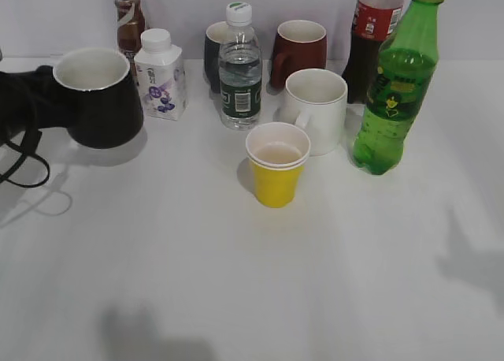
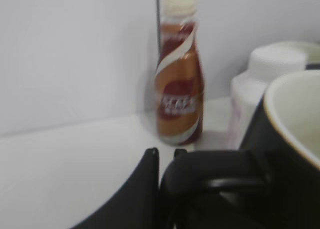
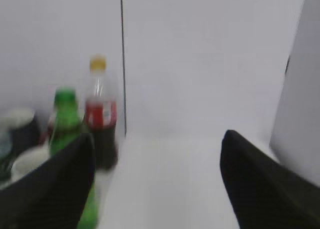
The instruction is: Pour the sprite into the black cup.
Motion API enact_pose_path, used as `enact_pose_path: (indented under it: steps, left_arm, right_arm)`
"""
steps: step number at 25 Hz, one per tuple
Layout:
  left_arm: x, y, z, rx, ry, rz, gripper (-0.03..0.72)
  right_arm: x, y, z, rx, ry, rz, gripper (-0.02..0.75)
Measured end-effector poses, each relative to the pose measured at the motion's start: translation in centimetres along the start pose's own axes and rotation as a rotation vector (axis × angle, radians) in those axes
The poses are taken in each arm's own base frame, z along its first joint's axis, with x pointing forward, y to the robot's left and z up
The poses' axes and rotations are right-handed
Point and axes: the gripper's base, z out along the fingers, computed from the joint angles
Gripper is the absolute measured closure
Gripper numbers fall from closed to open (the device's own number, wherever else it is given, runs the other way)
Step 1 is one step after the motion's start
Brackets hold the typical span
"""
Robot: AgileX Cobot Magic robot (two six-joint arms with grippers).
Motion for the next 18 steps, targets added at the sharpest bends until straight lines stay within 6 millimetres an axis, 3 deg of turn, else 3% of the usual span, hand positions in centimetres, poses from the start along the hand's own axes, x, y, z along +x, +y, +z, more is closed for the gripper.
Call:
enact_pose_path:
  steps: [4,8,12,18]
  left_arm:
    - [-1.2,-0.1,-0.4,0.012,-0.03,0.018,0.631]
    - [-1.4,-0.1,-0.6,0.005,0.01,0.025,0.631]
    - [-1.6,-0.1,-0.7,0.005,0.018,0.029,0.632]
    - [-1.6,-0.1,-0.7,0.009,0.02,0.032,0.632]
  right_arm:
    - [0.9,-0.3,4.9,0.025,0.006,0.001,0.152]
    - [5.3,-0.4,8.8,0.034,0.128,-0.008,0.152]
    - [10.4,0.9,10.3,-0.047,0.281,-0.068,0.152]
    - [13.8,5.3,11.9,-0.297,0.353,-0.15,0.152]
